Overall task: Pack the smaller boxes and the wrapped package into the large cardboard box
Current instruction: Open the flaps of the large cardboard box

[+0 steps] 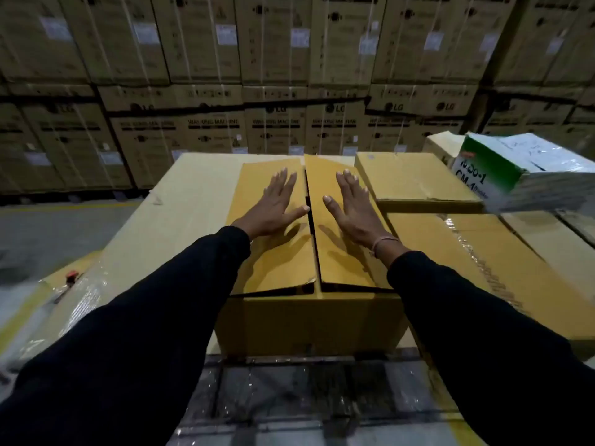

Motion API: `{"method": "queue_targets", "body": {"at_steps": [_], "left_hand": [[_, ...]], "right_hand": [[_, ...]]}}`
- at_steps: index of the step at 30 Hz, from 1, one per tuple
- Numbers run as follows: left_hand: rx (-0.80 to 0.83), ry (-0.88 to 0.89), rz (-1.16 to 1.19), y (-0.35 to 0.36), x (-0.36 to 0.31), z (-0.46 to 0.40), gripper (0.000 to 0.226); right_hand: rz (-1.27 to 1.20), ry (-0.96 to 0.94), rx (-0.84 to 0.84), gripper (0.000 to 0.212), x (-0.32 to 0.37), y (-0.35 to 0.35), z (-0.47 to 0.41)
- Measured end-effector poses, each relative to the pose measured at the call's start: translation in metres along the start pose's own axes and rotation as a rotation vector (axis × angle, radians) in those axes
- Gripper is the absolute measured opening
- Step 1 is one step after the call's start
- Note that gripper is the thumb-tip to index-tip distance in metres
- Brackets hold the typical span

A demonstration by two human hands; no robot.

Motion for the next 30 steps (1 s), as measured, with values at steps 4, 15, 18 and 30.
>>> {"method": "queue_targets", "body": {"at_steps": [4, 15, 18, 30], "left_hand": [[0.195, 0.02, -0.05, 0.019, -0.012, -0.004, 0.104], [0.269, 0.084, -0.167, -0.02, -0.036, -0.009, 0.074], [0.377, 0.081, -0.227, -0.06, -0.056, -0.004, 0.055], [0.528, -0.286, -0.692, -0.171, -0.045, 0.018, 0.053]], "right_hand": [[-0.062, 0.01, 0.033, 0.079, 0.008, 0.013, -0.001], [-0.113, 0.015, -0.001, 0.075, 0.011, 0.009, -0.01], [-0.112, 0.023, -0.007, 0.075, 0.014, 0.006, -0.017], [0.059, -0.021, 0.167, 0.081, 0.059, 0.027, -0.054]]}}
Point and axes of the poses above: each hand's wrist, its own z-axis away from the middle knuckle, its own y-axis out of the palm, x = y × z, the point moved 3 cm from there along -z, towards the middle knuckle, and after that the axes turned 7 degrees about x, right-handed, at the moved point
